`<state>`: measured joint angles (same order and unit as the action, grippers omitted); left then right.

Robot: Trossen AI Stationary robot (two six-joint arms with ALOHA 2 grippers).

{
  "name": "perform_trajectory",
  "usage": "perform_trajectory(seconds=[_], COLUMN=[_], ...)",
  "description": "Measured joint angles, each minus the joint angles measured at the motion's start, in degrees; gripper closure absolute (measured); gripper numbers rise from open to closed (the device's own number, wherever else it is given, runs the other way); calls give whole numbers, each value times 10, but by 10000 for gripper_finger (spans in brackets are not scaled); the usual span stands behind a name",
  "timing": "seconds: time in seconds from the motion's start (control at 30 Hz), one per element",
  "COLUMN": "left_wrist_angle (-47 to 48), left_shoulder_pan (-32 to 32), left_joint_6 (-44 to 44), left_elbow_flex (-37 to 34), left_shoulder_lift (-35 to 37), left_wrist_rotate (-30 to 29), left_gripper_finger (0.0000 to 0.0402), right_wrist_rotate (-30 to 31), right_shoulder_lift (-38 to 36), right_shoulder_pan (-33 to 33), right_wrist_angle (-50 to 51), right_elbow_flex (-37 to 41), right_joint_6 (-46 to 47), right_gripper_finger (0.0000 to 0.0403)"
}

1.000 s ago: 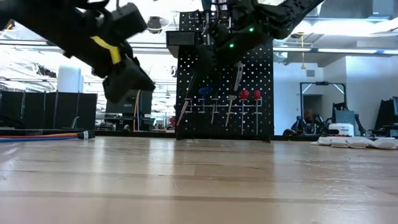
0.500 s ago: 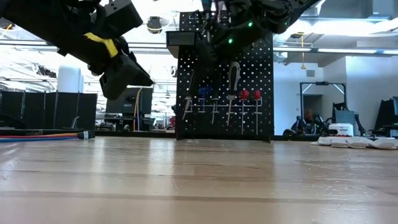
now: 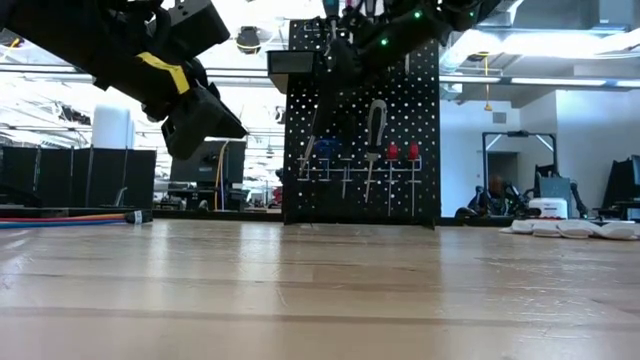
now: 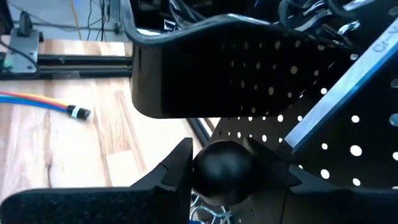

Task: Hang tools onto peg board
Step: Hang the black screwdriver on the black pegboard

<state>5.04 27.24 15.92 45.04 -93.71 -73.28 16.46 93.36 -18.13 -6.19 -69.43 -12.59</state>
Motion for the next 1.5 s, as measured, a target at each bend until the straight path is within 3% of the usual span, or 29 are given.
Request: perform_trajectory(seconds=[0.23, 0.57, 1.5], left_wrist_angle=[-2, -10, -20], left_shoulder_pan=[0, 0, 0], left_joint_6=[0, -2, -5], left_elbow_flex=[0, 0, 0], left_shoulder_lift=[0, 0, 0], left_wrist_rotate=[0, 0, 0], left_gripper_finger=[316, 316, 316], right_wrist_rotate=[-19, -91, -100], right_shoulder_lift=[5, 15, 52], right_shoulder_pan=[0, -22, -40], right_wrist_angle=[123, 158, 253], right_elbow_flex=[-74, -105, -165], right_joint_6=[4, 21, 10], right_gripper_finger=[287, 287, 287])
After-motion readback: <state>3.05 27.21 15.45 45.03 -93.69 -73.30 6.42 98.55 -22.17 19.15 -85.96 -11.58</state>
